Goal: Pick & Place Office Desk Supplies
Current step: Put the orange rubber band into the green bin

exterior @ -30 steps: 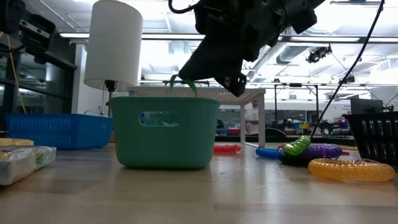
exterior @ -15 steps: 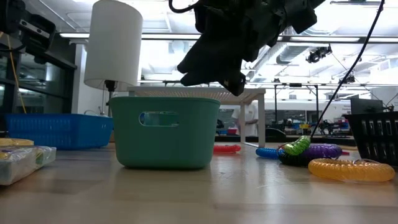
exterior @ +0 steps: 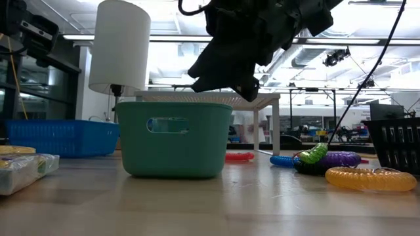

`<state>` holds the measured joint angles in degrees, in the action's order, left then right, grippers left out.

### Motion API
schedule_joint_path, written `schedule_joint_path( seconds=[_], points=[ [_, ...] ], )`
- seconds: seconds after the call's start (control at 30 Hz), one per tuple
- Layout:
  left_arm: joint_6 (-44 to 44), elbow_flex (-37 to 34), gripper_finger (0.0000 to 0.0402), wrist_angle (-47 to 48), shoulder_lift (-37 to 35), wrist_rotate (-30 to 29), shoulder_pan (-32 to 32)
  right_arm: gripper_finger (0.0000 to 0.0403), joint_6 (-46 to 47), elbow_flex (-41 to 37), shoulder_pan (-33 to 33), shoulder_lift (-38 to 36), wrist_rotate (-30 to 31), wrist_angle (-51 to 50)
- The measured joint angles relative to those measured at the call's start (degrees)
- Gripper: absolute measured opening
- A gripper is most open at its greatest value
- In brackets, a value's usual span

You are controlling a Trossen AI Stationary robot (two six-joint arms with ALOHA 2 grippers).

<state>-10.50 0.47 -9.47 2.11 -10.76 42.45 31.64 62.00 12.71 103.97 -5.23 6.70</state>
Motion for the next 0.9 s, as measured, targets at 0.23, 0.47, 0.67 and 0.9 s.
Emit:
schedule_joint_path(
  seconds=[0.23,0.47,0.67,0.9],
  points=[
    [0.00,0.00,0.0079,0.00,0.00,0.00,0.00,0.0097,0.00,-0.02,-3.92,-1.04,-8.20,-3.40],
    [0.00,0.00,0.0079,0.02,-0.02,0.00,0.00,0.0097,-1.92,0.09,-7.78,-5.92,-13.14,-12.00],
    [0.00,0.00,0.0079,-0.12,0.00,0.02,0.01,0.0097,-4.48,0.02,-7.68,-15.04,-5.09,-27.64],
    [0.00,0.00,0.0079,-0.06,-0.02,0.00,-0.02,0.0097,-0.75,0.02,-4.64,-22.96,5.22,-45.81]
  ],
)
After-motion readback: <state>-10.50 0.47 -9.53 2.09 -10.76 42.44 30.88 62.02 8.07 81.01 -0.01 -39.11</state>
